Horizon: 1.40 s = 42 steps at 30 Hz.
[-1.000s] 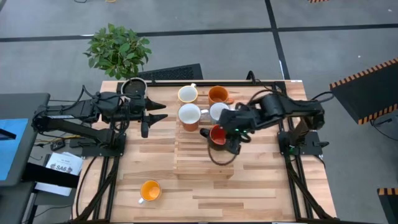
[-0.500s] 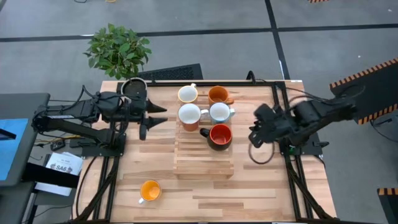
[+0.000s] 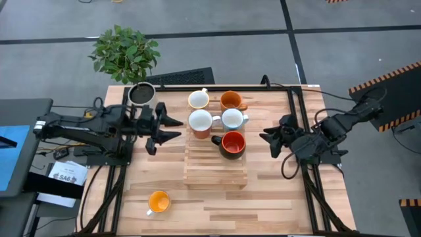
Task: Place coffee mugs
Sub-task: Put the yellow cup on the shelf aligned with the other red cup
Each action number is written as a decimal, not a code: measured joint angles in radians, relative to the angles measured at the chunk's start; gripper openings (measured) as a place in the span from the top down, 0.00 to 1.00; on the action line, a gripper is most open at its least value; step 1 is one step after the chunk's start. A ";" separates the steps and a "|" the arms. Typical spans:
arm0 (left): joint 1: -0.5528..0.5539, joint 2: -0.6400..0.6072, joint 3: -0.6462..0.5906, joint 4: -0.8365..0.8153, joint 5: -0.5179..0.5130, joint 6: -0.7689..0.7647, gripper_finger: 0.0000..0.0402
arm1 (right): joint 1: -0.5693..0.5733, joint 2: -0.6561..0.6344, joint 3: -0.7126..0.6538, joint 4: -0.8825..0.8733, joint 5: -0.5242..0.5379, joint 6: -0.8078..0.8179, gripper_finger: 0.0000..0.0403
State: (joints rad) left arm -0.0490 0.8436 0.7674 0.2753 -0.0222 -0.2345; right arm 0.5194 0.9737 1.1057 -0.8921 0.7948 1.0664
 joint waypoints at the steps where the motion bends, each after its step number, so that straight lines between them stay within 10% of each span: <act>1: 0.000 0.000 -0.019 0.041 -0.001 -0.018 0.57 | 0.000 -0.001 0.000 0.001 0.000 -0.001 0.58; 8: -0.032 0.000 0.013 -0.012 0.016 -0.064 0.57 | 0.000 0.000 0.000 -0.001 -0.005 -0.027 0.58; 19: -0.398 0.136 0.328 -0.903 -0.092 -0.272 0.60 | 0.003 0.000 0.000 -0.003 -0.039 -0.021 0.58; 30: -0.696 0.380 0.328 -1.120 -0.118 -0.593 0.61 | -0.006 0.000 0.000 -0.035 -0.039 -0.020 0.58; 42: -0.735 0.584 0.328 -1.188 -0.175 -0.661 0.61 | -0.006 0.000 0.001 -0.057 -0.039 -0.020 0.58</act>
State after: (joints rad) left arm -0.7845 1.4277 1.0950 -0.9126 -0.1973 -0.8959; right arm 0.5137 0.9741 1.1069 -0.9489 0.7563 1.0462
